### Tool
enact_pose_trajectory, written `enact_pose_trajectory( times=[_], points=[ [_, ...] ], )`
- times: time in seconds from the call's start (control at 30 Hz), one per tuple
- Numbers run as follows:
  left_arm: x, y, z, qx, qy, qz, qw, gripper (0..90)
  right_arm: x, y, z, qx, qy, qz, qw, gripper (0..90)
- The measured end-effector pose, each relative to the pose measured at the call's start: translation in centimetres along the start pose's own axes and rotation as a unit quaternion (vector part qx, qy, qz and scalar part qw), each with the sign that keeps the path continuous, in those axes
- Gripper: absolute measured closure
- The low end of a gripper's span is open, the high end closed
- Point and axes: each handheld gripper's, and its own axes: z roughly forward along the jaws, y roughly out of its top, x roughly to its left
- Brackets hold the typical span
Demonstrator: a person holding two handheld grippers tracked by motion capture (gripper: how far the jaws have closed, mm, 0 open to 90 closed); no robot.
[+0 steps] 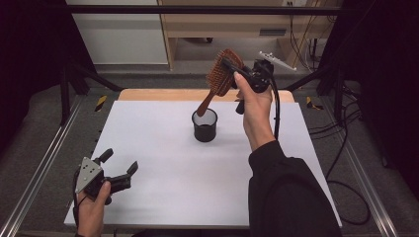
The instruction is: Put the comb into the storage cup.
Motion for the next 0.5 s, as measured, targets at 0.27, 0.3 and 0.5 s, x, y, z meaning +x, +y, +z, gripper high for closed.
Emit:
enact_pose_trajectory(
  times=[0.27, 0.3, 0.5],
  points=[
    [0.00, -0.02, 0.02, 0.000, -0.002, 0.001, 1.0000, 3.9, -0.27, 0.03, 0.12, -0.001, -0.004, -0.002, 1.0000, 51.4],
    [0.01, -0.04, 0.04, 0.000, -0.003, 0.000, 1.0000, 3.9, -0.33, 0.04, 0.12, -0.001, -0.005, -0.003, 1.0000, 51.4],
    [0.00, -0.02, 0.01, -0.001, -0.005, 0.002, 1.0000, 3.6, -0.61, 0.07, 0.14, -0.002, -0.010, -0.002, 0.9999, 51.4]
  ],
)
